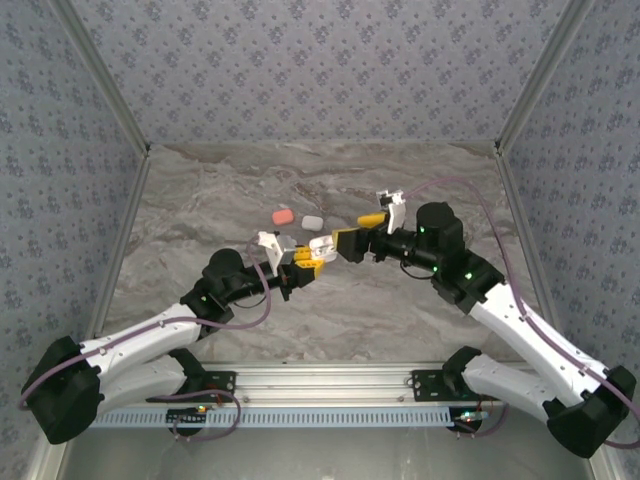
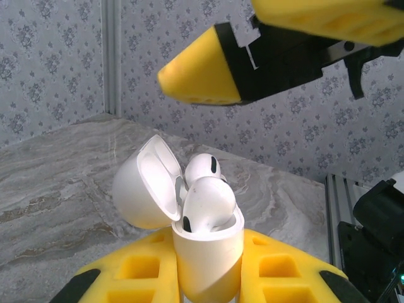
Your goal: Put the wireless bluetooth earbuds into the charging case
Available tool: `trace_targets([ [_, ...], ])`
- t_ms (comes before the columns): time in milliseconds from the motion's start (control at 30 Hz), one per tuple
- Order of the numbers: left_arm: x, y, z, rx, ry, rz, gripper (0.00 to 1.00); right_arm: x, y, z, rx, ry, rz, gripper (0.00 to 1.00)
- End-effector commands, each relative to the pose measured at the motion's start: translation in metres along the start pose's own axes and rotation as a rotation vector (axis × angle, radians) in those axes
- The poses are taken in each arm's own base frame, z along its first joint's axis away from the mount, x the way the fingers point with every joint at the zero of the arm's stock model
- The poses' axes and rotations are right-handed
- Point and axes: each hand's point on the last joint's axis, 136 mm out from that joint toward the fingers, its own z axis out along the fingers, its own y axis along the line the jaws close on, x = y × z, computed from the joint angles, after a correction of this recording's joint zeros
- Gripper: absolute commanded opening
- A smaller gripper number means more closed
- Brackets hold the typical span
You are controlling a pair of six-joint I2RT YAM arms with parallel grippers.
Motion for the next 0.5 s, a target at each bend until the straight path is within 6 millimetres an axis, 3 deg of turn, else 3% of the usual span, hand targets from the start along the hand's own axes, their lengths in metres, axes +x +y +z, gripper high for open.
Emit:
trace_targets([
  [0, -0.029, -0.011, 0.0, 0.044, -0.082, 0.032, 0.0, 0.019, 0.024, 0.01, -0.175, 0.103, 0.024, 1.0],
  [200, -0.027, -0.009, 0.002, 0.04, -0.076, 0.029, 0.0, 0.028, 0.047, 0.021, -0.283, 0.174, -0.008, 1.0],
  [467, -0.024, -0.008, 0.002, 0.029, -0.063, 0.03, 0.0, 0.019, 0.064, 0.007, -0.326, 0.121, -0.099, 0.99],
])
